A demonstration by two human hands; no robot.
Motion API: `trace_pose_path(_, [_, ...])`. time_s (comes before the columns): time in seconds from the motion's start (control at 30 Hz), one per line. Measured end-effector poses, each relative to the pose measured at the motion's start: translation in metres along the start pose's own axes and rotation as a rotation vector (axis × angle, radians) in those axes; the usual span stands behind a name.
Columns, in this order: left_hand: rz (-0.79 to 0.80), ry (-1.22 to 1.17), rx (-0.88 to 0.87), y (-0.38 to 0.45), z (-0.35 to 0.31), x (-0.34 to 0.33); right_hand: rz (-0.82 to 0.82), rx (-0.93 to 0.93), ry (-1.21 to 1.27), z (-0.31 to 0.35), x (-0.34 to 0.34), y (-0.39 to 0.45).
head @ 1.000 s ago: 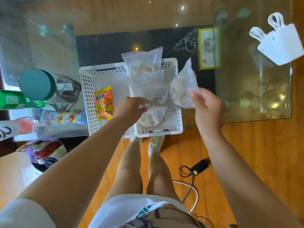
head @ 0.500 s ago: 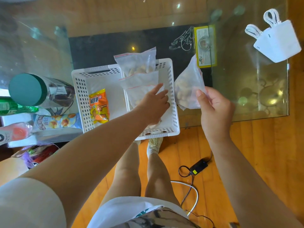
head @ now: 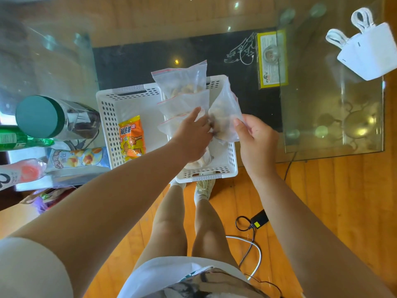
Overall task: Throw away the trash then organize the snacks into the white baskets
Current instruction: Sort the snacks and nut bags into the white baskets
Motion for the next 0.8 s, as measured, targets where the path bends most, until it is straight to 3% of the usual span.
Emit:
trace_pose_path(0.27, [-0.018, -0.028, 0.039, 0.004, -0.002, -0.005, 0.07, -0.164, 0.048, -0.03, -0.031, 0.003])
trace_pose_path(0.33, [-0.033, -0.065, 0.059, 0.004, -0.003, -0.004, 0.046, -0.294, 0.127, -0.044, -0.034, 0.002])
trace_pose_path(0.47, [-0.096, -0.139, 0.047, 0.0, -0.009, -0.003, -0.082, -0.759, 0.442, -0.073, -0.031, -0.004])
trace_pose_path(0.53, [-0.166, -0.236, 0.031, -0.005, -0.011, -0.001, -0.064, -0.793, 0.416, -0.078, -0.028, -0.005])
trace_pose_path(0.6, [-0.272, -0.391, 0.057, -0.016, -0.01, 0.005, -0.025, -0.715, 0.283, -0.074, -0.025, -0.004])
trace_pose_path(0.67, [-0.366, -0.517, 0.15, -0.03, -0.007, 0.009, -0.053, -0.501, 0.056, -0.063, -0.019, -0.001])
trace_pose_path(0.73, [-0.4, -0.609, 0.282, -0.048, -0.005, 0.007, -0.108, -0.14, -0.238, -0.041, -0.012, 0.004])
trace_pose_path(0.8, [-0.417, -0.637, 0.398, -0.066, -0.008, 0.001, -0.013, 0.212, -0.48, -0.022, -0.018, 0.005])
Point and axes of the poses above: each hand's wrist, its own y-axis towards the middle knuckle, its own x-axis out of the back of the hand, z = x × y, the point moved 4 cm from there along y, towards the middle knuckle, and after that the axes turned 4 degrees about x, right-handed, at the moved point
